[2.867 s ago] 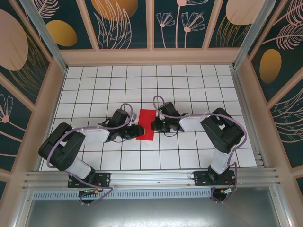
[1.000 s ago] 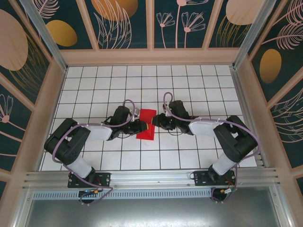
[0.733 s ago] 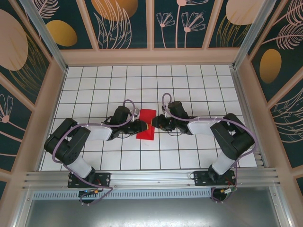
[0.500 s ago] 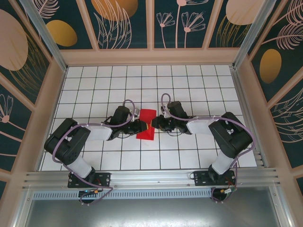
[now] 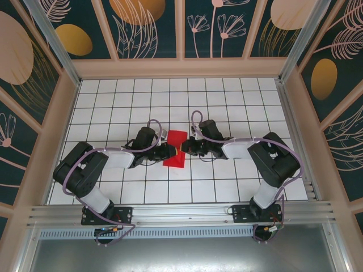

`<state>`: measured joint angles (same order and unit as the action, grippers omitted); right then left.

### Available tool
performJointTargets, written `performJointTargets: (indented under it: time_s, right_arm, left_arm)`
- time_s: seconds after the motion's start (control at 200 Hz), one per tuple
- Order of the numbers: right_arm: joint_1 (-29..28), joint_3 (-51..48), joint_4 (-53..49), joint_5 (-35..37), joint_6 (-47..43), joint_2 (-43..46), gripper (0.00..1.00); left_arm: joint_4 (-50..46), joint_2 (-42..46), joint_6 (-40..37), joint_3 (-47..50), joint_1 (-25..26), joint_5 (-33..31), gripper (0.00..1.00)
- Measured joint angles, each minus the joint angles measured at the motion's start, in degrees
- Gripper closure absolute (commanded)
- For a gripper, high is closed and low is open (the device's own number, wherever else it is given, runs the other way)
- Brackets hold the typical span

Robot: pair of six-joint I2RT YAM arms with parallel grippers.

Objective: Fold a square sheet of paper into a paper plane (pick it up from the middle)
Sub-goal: Fold the triangle a second time at the center of the table.

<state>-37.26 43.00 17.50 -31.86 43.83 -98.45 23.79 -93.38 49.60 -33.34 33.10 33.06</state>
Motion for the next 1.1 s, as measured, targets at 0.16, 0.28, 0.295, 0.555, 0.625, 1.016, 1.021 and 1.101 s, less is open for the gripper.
performJointTargets:
  time_s: [0.16,0.28,0.295,0.555,0.625,1.016,1.021,1.101]
  right_arm:
    - [0.0,0.8,-0.7,0.7,-0.5,-0.5,0.96]
    - [0.0,0.8,-1.7,1.6,-1.1,-0.5,0.97]
    - [0.0,0.8,-1.8,1.7,-1.2,-0.5,0.97]
    - [0.0,0.8,-4.6,3.8,-2.1,-0.5,0.97]
    - [0.0,0.8,-5.1,4.2,-2.3,-0.5,0.97]
    - [0.0,1.6,-7.6,6.6,-3.5,-2.0,0.97]
    - [0.0,1.6,-7.6,6.6,-3.5,-2.0,0.97]
    - [0.0,2.4,-8.4,7.0,-4.1,-2.3,0.97]
  left_arm:
    - [0.0,0.0,0.0,0.0,0.0,0.2,0.83]
    - [0.0,0.3,0.0,0.0,0.0,0.1,0.82]
    - [0.0,0.4,0.0,0.0,0.0,0.1,0.82]
    - [0.3,1.1,0.5,-0.4,0.0,-0.1,0.82]
    - [0.5,1.1,0.9,-0.4,0.0,-0.1,0.82]
    - [0.4,0.0,1.6,-1.8,1.3,-0.6,0.82]
    - [0.4,0.0,1.6,-1.8,1.4,-0.6,0.82]
    - [0.4,0.0,1.7,-2.3,1.4,-0.7,0.82]
